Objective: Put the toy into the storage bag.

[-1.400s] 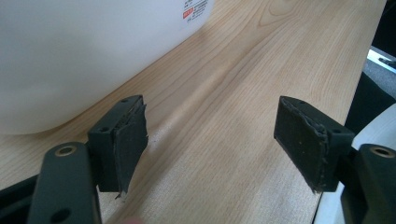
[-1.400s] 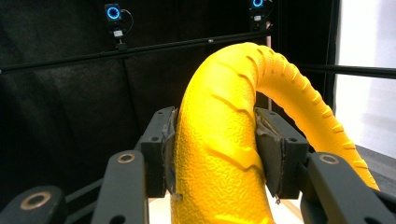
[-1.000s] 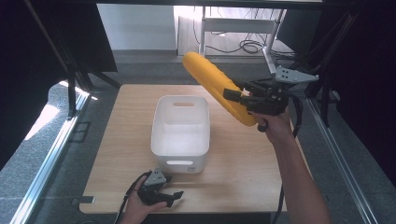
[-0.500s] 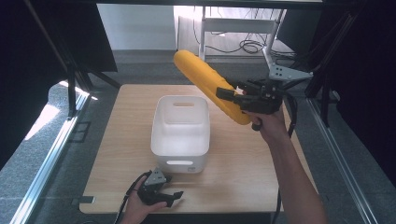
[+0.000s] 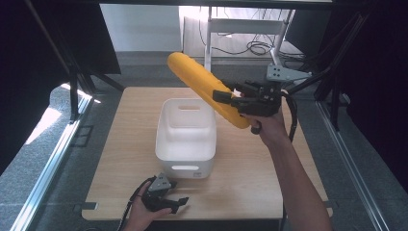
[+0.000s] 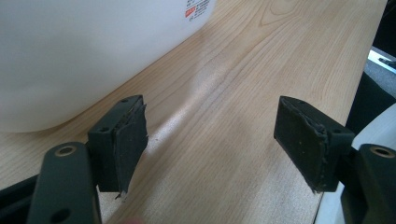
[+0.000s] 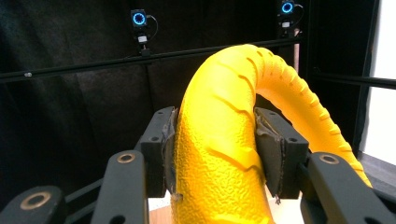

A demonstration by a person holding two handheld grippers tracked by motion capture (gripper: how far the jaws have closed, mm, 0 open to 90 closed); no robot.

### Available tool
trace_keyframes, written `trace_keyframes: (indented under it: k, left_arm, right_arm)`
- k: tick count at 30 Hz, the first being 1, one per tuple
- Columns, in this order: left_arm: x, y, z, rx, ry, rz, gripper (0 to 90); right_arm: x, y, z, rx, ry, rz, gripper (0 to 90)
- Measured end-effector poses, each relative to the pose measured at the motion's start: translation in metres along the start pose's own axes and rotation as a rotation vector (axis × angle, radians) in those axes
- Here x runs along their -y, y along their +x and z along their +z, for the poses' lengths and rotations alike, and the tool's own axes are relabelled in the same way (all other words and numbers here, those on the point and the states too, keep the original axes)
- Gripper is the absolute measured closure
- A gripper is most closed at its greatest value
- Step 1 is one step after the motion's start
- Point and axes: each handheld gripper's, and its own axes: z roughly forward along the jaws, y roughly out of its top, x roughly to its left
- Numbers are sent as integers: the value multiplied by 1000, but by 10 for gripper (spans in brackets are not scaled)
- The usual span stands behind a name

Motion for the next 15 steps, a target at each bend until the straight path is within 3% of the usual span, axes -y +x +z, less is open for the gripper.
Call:
trace_keyframes:
  k: [15]
  left_arm:
    - [0,0,-1,-1,-1,3,257]
  right_arm:
    - [2,5,18,-13,1,0,512]
